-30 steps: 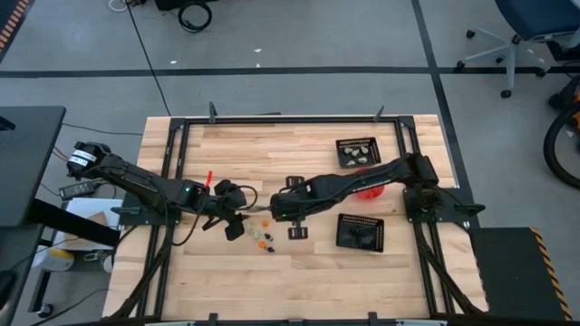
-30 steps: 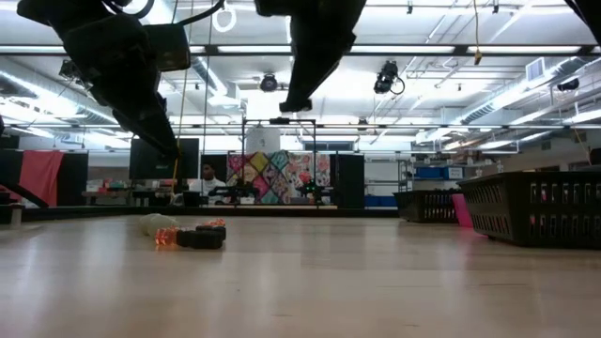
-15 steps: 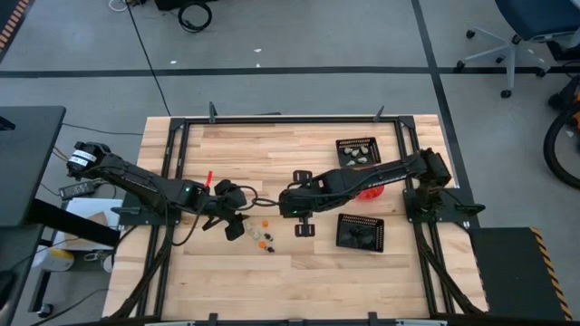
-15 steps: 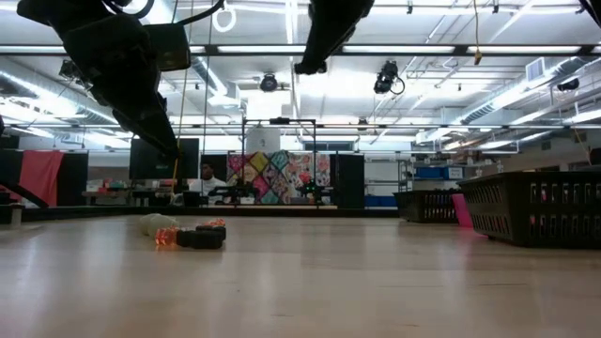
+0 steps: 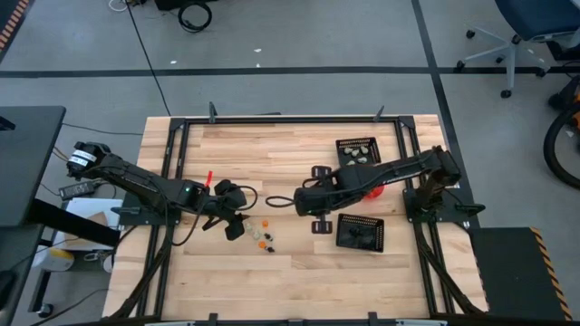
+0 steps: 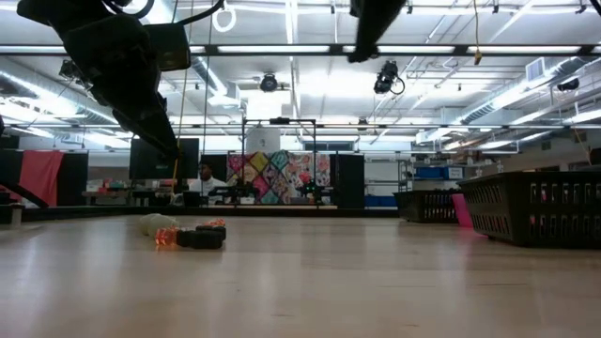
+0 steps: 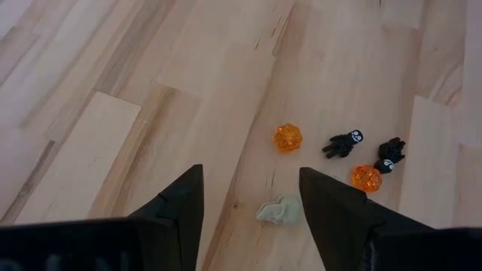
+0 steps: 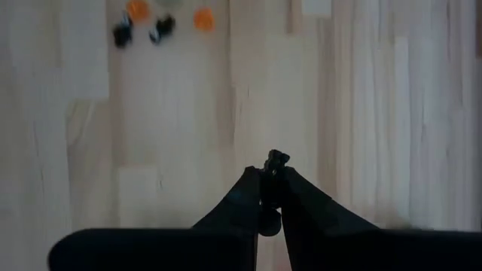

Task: Sort Halloween decoration
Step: Put the black skeleton toy into the bottom black bin, then put the orange pumpkin toy into the pink bowl

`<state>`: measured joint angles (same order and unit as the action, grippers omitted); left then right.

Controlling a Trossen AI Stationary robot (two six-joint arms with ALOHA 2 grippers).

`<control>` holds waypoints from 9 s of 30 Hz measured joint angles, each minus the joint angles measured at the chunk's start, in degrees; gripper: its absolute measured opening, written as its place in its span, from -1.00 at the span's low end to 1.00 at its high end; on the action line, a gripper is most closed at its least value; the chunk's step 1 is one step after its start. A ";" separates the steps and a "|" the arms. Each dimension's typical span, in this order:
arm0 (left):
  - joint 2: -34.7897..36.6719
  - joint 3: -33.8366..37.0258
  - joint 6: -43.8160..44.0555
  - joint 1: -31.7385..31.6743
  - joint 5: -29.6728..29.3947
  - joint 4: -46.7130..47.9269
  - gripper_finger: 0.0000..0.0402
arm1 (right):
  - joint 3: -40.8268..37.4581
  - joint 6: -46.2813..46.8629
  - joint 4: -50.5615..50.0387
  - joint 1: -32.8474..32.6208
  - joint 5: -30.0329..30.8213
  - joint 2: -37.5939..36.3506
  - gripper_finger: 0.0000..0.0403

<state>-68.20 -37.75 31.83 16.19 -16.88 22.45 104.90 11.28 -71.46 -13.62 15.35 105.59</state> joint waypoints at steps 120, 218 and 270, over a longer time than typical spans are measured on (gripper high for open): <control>-0.02 0.00 -0.01 0.02 0.00 -3.08 -0.04 | -29.11 6.25 46.95 -7.54 5.09 -0.05 -0.27; 0.00 0.00 -1.51 0.02 -0.66 -3.73 -0.04 | -32.85 -11.58 78.75 5.15 -8.83 17.46 -0.48; -0.02 0.00 -1.49 0.00 -0.66 -3.77 -0.04 | -34.06 -5.20 19.41 5.02 8.72 -7.60 -0.48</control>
<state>-68.23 -37.76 30.35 16.19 -17.54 18.68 70.85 6.08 -52.05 -8.60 24.07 97.99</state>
